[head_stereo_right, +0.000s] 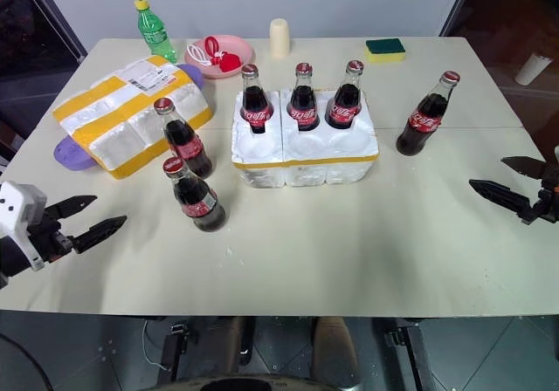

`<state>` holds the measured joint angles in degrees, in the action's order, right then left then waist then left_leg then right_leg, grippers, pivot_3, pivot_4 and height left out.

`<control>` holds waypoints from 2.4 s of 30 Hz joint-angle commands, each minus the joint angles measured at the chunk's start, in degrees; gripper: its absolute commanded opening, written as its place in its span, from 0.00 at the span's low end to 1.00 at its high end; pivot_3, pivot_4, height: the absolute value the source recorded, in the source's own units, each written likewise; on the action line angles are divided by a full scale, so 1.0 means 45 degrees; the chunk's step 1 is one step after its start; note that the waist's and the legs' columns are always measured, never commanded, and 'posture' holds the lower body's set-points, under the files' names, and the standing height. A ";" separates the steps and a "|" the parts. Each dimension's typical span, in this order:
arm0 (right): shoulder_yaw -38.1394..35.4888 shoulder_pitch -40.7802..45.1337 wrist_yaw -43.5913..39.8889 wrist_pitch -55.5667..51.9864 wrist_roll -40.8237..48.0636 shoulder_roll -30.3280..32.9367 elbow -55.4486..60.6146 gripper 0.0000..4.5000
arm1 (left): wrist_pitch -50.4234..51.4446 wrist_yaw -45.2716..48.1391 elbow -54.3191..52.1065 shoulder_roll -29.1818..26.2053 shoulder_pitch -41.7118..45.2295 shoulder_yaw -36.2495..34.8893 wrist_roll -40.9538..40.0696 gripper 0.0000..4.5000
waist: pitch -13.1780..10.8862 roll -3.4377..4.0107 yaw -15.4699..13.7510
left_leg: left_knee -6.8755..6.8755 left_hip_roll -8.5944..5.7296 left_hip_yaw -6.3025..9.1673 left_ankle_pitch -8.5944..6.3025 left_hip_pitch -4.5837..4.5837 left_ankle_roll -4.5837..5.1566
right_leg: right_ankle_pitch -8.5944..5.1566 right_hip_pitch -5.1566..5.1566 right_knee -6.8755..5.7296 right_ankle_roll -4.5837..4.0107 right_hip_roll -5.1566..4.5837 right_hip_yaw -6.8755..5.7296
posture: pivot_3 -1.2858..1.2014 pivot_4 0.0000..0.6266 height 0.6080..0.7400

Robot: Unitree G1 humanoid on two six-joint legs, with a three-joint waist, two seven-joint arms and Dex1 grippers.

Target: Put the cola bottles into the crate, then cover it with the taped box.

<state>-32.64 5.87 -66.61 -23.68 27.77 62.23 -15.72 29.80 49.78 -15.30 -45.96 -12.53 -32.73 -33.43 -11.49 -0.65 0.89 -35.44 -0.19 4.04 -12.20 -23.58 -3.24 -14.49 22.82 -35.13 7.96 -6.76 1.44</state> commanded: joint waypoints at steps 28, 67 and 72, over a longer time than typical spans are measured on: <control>-0.0601 -0.0075 -0.2140 -0.4120 0.3751 0.1398 0.6147 1.00 | 0.0597 0.3089 -0.0202 -0.1438 0.2835 0.2548 -0.1174 0.99 | -0.0001 0.0003 -0.0039 | -0.0002 0.0004 0.0000 0.0002 0.0009 0.0002 | 0.0001 -0.0006 -0.0016 0.0003 0.0011 0.0000 | 0.52 0.24 0.99; -0.0081 0.1688 0.1052 -0.6238 0.6945 0.0556 0.8560 1.00 | 0.3090 0.2671 -0.0028 0.1273 0.9421 0.6131 -0.2977 0.62 | -0.0016 -0.0023 -0.0144 | -0.0111 -0.0001 0.0040 0.0003 -0.0064 0.0008 | 0.0009 -0.0009 -0.0041 0.0018 0.0020 -0.0024 | 0.52 0.24 0.99; -0.0128 0.1639 0.1474 -0.6297 0.7109 0.0371 0.8831 1.00 | 0.3058 0.1520 0.0812 0.3252 1.1908 0.6782 -0.2635 0.62 | -0.0016 -0.0024 -0.0134 | -0.0150 -0.0009 0.0060 0.0001 -0.0099 0.0014 | 0.0043 -0.0004 -0.0043 0.0080 0.0027 -0.0030 | 0.52 0.24 0.99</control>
<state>-31.93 12.69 -60.71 -52.16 58.65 64.05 22.66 44.83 57.71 -11.46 -32.31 38.37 -2.03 -44.74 -11.56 -0.76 0.29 -36.10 -0.23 4.31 -12.19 -24.03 -3.17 -14.29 22.81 -35.32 8.33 -6.64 1.31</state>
